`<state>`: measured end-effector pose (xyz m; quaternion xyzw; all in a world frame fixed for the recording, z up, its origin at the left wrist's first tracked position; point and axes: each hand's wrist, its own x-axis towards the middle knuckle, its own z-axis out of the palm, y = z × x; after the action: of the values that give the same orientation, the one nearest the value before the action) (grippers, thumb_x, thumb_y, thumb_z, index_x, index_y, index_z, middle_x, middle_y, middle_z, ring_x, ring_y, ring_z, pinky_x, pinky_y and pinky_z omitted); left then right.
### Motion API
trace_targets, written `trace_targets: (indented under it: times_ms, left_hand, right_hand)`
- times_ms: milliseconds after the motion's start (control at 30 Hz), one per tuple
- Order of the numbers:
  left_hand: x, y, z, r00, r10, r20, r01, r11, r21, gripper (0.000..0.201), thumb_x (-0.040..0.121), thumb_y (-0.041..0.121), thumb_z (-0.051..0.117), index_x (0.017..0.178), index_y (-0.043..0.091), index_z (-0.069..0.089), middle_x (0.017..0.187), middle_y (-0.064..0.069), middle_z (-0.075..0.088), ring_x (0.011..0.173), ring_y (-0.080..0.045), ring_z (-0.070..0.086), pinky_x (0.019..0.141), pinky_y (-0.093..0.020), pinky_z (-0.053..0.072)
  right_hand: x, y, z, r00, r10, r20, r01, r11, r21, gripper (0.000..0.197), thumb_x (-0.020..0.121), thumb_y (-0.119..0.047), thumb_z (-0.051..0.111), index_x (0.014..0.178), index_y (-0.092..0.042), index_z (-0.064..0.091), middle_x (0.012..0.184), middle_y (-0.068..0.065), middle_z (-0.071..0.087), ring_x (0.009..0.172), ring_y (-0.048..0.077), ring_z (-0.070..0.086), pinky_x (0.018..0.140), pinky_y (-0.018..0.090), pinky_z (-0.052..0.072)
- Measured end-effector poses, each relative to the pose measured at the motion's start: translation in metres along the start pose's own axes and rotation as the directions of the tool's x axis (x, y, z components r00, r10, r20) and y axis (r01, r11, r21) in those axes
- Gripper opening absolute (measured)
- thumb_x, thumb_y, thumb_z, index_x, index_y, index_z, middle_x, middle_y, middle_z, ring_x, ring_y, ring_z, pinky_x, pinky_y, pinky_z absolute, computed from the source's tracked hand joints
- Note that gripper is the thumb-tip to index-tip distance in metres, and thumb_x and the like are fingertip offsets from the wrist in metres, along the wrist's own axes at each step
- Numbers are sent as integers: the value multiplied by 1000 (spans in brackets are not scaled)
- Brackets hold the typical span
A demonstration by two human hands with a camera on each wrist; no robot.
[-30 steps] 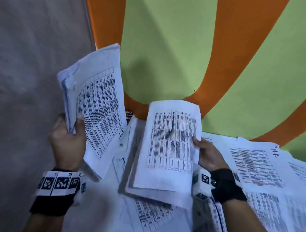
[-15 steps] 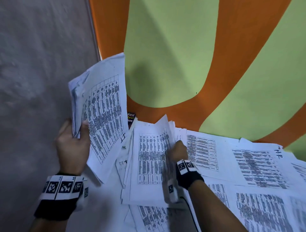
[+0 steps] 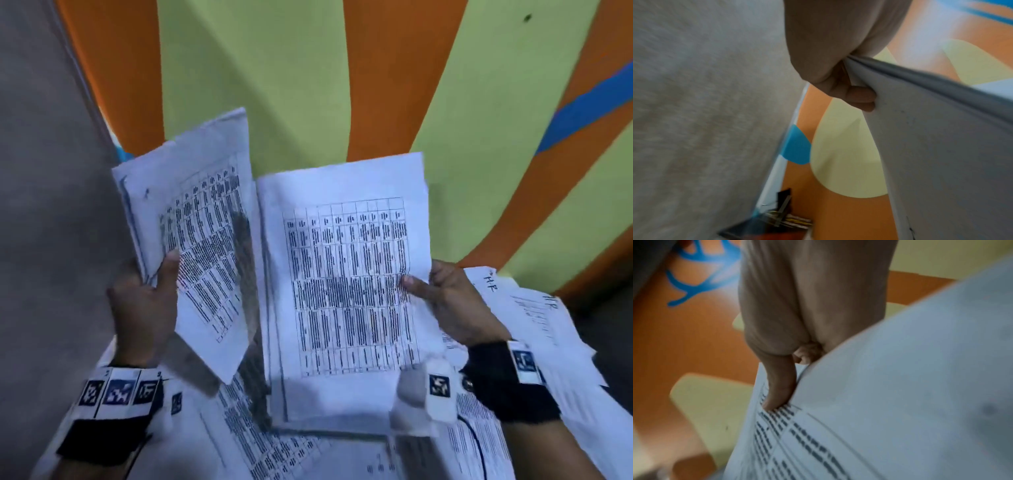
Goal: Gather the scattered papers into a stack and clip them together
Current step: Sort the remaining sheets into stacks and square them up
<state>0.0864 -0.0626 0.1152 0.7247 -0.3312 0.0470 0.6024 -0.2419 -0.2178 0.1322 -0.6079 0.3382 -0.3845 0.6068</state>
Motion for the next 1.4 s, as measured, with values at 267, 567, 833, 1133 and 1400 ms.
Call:
trace_targets:
  times_ms: [267,567,833,1133,1400]
  left_hand:
    - [-50,36,76,823,-73,563,240,944,-228,22,92,19,59,73,11,62,65,-4,64,65,-23,62,60,-29,43]
    - [-106,67,107,674,-112,731,389,894,-221,67,80,76,37,103,17,58,95,-2,63,89,-15,61,90,-35,48]
    - [-119,114,116,815,214,539,-32,945,-325,30,85,17,64,111,20,49,91,22,54,76,28,52,63,2,39]
    - [-167,94,123,817,150,557,62,937,-343,30,94,3,51,118,19,42,100,16,56,85,17,56,66,-1,42]
    - [-163,121,123,844,130,520,149,875,-461,57,88,-4,58,113,42,36,111,18,56,100,10,57,86,-16,50]
  right_hand:
    - [-24,19,-47,981,99,-169,-85,992,89,59,49,-53,88,90,-13,73,91,3,69,85,19,58,77,29,47]
    - [-60,32,-58,926,84,-369,-63,996,67,11,88,-2,62,99,-2,60,82,1,72,66,9,64,61,18,50]
    - [-75,-2,-54,691,-475,-545,291,873,-392,24,88,-6,65,96,-26,54,84,-20,64,77,-8,57,72,11,44]
    - [-97,44,-62,851,-277,-447,112,926,-361,32,92,5,53,117,-13,44,98,-13,56,87,-16,55,75,4,42]
    - [-97,16,-61,850,-267,-454,171,955,-241,62,92,-1,57,144,-4,24,134,13,50,100,-10,59,100,30,46]
